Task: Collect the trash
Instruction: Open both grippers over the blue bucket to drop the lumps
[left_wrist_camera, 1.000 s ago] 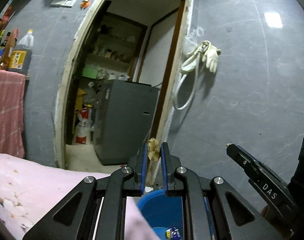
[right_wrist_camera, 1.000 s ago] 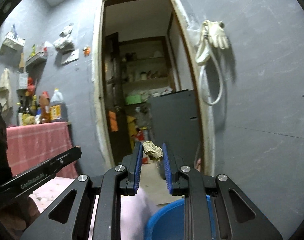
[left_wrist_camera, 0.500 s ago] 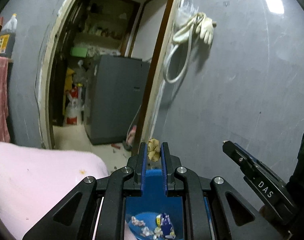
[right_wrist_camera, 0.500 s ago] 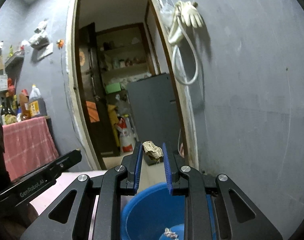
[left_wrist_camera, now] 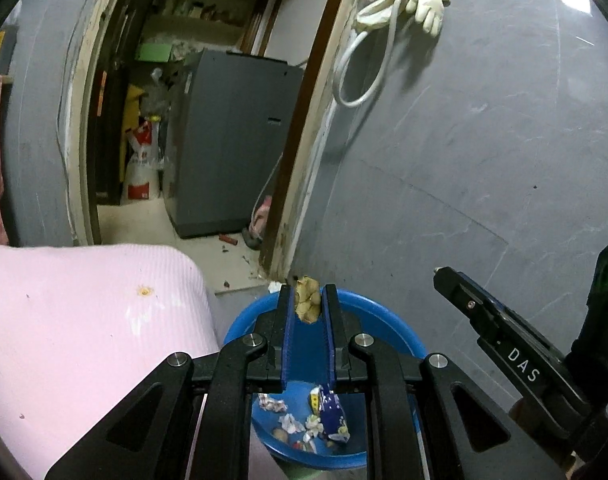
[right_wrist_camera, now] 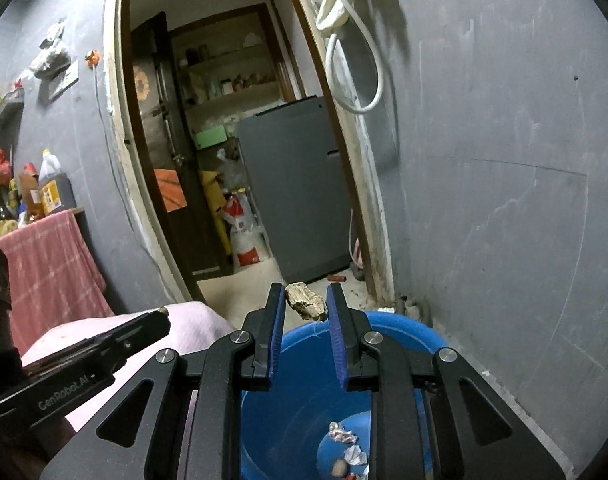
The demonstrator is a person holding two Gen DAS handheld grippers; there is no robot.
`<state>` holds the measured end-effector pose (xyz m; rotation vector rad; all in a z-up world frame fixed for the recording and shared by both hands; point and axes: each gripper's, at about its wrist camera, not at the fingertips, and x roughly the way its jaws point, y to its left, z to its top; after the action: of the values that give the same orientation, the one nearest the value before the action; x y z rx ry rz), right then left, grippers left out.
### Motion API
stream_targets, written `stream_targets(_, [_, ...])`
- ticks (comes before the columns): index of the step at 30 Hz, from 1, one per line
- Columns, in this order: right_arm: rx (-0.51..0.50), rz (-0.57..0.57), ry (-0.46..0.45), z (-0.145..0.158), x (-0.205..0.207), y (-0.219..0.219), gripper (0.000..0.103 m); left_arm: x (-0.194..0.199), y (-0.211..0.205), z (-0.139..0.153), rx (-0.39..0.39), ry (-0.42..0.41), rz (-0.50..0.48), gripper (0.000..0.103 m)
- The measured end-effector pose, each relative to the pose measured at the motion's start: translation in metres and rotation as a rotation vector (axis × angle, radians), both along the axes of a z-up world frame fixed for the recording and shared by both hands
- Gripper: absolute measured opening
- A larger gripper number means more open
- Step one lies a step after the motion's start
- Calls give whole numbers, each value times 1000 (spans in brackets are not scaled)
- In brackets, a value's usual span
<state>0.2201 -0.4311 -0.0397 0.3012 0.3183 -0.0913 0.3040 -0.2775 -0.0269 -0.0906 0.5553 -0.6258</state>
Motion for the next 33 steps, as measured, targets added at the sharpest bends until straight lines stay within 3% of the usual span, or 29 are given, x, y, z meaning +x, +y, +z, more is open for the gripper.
stream_targets(7, [21, 5, 35, -4, 7, -3, 23, 7, -6, -11, 43, 62, -16, 11])
stream_targets(9, [27, 7, 39, -4, 7, -4, 32, 8, -6, -13, 49, 70, -19, 13])
stream_targets(19, [34, -4, 29, -3, 2, -9, 39, 7, 7, -11, 5, 78, 23, 46])
stream_targets(26, [29, -7, 0, 5, -5, -9, 58, -2, 30, 3, -15, 32, 106, 73])
stream_targets(28, [20, -1, -17, 12, -11, -8, 68, -5, 38, 9, -26, 8, 142, 82])
stream_targets(29, [14, -1, -34, 16, -16, -6, 79, -9, 44, 13, -35, -11, 163, 85])
stream_targets(33, [10, 1, -79, 29, -33, -2, 88, -27, 62, 26, -47, -70, 201, 89])
